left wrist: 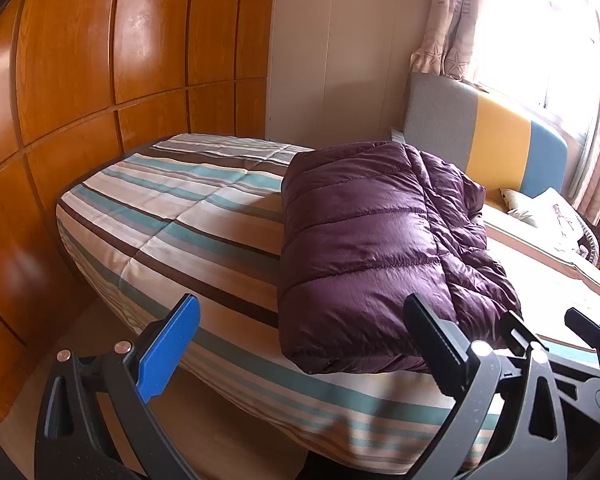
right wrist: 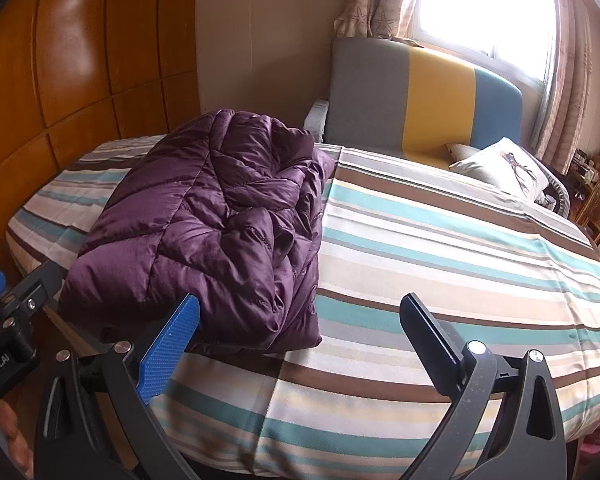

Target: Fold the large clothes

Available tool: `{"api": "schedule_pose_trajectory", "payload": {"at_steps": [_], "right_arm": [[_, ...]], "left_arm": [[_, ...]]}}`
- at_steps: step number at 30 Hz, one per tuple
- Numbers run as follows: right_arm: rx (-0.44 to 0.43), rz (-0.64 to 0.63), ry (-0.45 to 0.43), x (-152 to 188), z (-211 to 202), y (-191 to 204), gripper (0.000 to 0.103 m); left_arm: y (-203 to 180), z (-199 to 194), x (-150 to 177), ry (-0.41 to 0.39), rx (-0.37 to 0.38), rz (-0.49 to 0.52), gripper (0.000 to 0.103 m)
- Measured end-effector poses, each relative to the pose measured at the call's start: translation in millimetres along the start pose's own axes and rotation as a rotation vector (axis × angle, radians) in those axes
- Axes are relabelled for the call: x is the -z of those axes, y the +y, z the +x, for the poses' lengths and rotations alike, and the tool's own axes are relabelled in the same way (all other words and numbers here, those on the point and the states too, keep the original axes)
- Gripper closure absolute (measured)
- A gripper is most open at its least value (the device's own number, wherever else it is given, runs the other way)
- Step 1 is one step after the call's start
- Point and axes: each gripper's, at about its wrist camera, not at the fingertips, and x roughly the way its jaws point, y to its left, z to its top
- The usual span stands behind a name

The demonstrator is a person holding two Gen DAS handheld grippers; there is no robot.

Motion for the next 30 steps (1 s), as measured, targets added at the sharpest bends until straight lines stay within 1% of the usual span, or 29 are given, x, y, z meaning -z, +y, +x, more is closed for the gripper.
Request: {"api": "schedule_pose_trajectory", "payload": {"at_steps": [7, 30], "right_arm": [[-0.012, -0.024, -0.011, 1.8, -3.6, 4.7, 0.003], [-0.006, -0.024, -0.027, 4.8, -10.2, 1.3, 0.003]], "left_arm": [[0.3, 0.0, -1.2, 0.0, -0.004, -0.003, 0.002], [0.3, -2.1, -0.5, -0.009, -0.018, -0.007, 0.002]]}}
